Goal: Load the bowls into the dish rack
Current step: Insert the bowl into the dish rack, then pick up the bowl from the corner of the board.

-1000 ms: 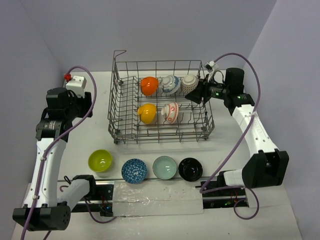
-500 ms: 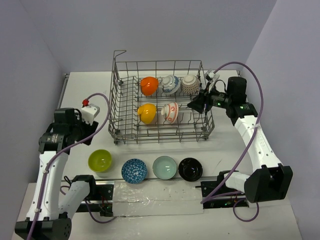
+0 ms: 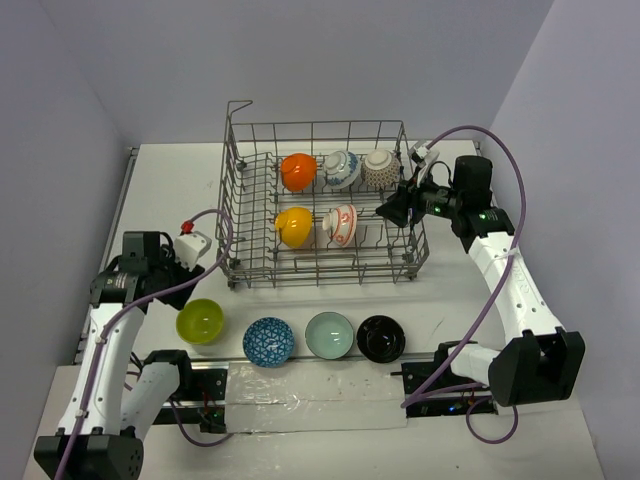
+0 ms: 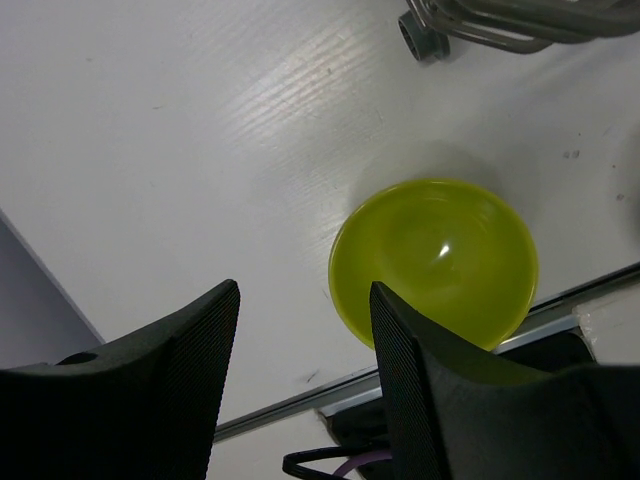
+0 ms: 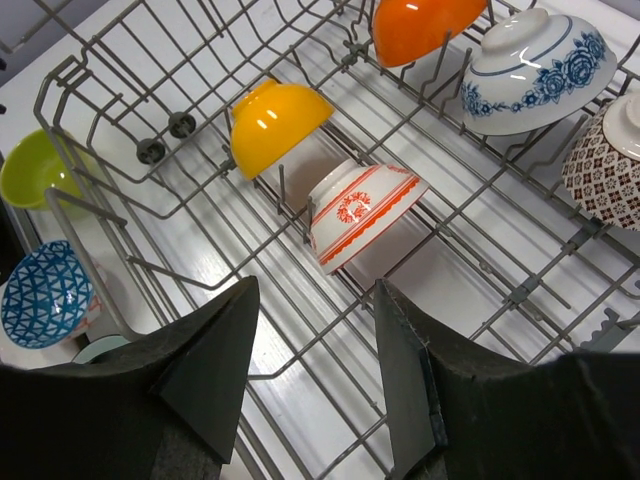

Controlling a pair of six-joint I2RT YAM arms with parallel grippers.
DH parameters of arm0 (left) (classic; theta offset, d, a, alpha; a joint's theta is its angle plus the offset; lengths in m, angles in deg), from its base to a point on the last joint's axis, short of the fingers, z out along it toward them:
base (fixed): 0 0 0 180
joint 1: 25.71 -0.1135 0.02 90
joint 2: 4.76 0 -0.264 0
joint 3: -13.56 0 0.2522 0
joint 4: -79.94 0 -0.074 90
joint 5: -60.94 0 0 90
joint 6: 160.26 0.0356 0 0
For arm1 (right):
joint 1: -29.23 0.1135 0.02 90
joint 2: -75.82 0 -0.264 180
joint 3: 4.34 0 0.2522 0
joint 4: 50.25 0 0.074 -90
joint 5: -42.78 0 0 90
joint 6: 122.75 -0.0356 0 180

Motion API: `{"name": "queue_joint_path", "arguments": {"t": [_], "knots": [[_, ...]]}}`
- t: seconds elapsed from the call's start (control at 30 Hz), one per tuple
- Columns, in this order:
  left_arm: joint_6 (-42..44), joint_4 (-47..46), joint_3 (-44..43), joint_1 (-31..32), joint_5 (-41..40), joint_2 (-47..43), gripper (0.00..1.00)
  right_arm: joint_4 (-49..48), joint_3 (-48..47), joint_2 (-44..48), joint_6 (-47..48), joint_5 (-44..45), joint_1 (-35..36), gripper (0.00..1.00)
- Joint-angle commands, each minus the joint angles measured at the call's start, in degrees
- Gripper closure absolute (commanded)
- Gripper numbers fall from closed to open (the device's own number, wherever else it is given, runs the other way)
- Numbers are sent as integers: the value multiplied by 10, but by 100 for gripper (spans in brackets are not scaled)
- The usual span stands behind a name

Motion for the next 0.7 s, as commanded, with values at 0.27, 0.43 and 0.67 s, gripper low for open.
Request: {"name": "queue_joint_path", "arguments": {"t": [0.27, 0.43, 0.67], "knots": [[21, -59, 73, -3, 29, -15, 39, -12, 3, -1, 17, 17, -4, 42], [31, -69, 84, -3, 26, -10, 39, -10, 1, -7, 20, 18, -3, 42], [39, -100, 109, -19, 17, -2, 40, -9, 2, -10, 24, 21, -4, 42]]}}
